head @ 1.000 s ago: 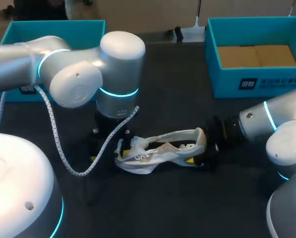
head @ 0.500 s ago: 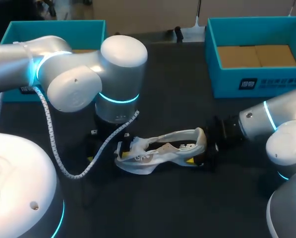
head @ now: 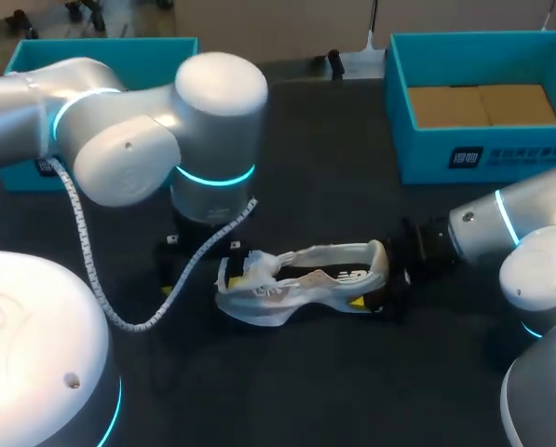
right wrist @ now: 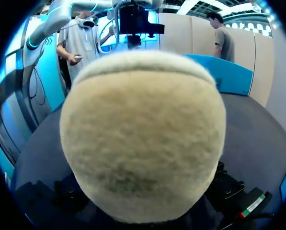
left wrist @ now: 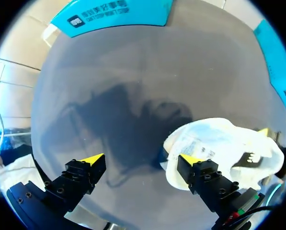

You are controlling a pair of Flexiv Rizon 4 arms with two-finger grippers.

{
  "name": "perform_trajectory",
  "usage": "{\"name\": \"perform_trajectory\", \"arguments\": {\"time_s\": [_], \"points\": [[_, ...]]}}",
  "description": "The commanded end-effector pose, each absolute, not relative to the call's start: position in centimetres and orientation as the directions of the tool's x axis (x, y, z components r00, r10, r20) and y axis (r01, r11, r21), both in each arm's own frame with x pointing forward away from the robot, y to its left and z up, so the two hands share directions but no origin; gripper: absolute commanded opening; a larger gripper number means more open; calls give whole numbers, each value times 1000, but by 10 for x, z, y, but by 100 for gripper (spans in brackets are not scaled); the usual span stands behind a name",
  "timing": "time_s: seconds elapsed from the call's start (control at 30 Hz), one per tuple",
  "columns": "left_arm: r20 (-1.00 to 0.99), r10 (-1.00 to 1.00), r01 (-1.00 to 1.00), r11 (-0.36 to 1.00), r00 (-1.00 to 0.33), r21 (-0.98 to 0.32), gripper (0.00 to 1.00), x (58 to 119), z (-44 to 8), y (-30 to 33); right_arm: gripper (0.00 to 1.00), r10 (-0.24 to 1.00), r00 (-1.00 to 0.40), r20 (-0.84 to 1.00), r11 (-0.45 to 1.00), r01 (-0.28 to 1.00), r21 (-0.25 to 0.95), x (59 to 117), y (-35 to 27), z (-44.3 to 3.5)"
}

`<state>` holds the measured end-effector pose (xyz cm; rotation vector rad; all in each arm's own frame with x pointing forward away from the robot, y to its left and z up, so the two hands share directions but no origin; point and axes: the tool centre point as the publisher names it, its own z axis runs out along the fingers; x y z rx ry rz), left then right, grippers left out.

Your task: Take the shoe out of the shoebox, open the shoe tongue, remove and reinsert the insole, then place the shoe into the shoebox

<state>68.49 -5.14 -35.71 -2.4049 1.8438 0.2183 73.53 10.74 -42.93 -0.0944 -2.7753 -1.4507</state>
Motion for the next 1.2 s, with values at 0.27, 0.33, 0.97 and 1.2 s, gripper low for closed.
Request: {"name": "perform_trajectory", "arguments": {"time_s": [0.27,0.33,0.97,1.2], "points": [[-8,-1000,-1000,10,-9,-29,100,691,-310,-50,0,51,-998,35,573,58,817,737,109,-432],[23,-991,-990,130,-132,-56,100,692,-301,-53,0,51,-998,35,573,58,817,737,109,-432],[72,-637,-641,759,-767,-117,100,730,-215,-89,0,51,-998,35,573,58,817,737,109,-432],[30,-333,-334,935,-942,-118,100,735,-204,-102,0,51,-998,35,573,58,817,737,109,-432]]}}
